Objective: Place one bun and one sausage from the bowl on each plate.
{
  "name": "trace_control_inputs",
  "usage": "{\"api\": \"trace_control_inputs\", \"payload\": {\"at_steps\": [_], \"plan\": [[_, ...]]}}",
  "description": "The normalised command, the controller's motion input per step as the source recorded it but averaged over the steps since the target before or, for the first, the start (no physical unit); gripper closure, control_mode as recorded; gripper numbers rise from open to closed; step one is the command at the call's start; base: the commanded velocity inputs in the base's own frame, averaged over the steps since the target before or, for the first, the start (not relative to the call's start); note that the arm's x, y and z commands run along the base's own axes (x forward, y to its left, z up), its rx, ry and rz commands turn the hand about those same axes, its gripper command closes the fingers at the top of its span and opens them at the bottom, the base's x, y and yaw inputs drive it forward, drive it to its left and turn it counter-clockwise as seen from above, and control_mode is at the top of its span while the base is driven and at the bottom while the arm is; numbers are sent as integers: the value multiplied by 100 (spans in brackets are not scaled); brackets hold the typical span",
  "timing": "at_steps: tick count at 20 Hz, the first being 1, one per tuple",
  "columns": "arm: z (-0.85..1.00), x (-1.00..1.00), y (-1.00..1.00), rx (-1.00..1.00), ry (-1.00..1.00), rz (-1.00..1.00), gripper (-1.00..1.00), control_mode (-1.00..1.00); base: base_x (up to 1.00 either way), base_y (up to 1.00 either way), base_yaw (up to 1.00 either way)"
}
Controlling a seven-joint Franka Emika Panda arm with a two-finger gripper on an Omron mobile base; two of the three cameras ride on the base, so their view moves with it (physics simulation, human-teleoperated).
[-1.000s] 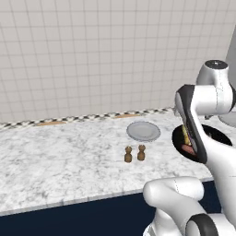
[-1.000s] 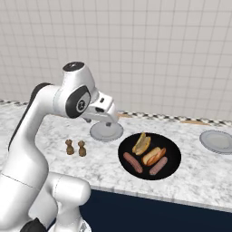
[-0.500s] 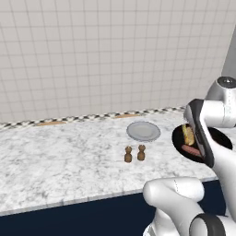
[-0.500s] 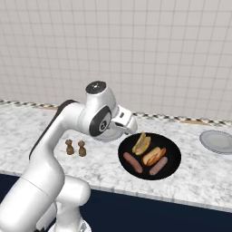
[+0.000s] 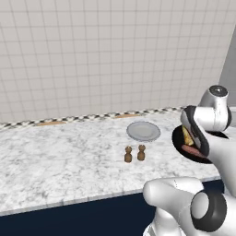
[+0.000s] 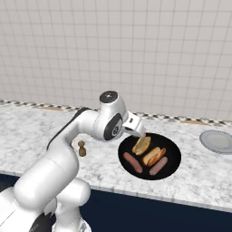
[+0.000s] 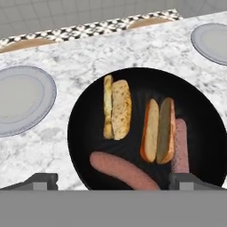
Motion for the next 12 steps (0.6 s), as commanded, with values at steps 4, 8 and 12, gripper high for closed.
{"api": "trace_control_inputs", "payload": {"at_steps": [4, 8, 12], "plan": [[-42, 37, -15, 0, 0, 0, -100, -100, 0, 0, 0], [-27, 45, -7, 0, 0, 0, -100, -100, 0, 0, 0], [-17, 46, -6, 0, 4, 0, -100, -100, 0, 0, 0]]}}
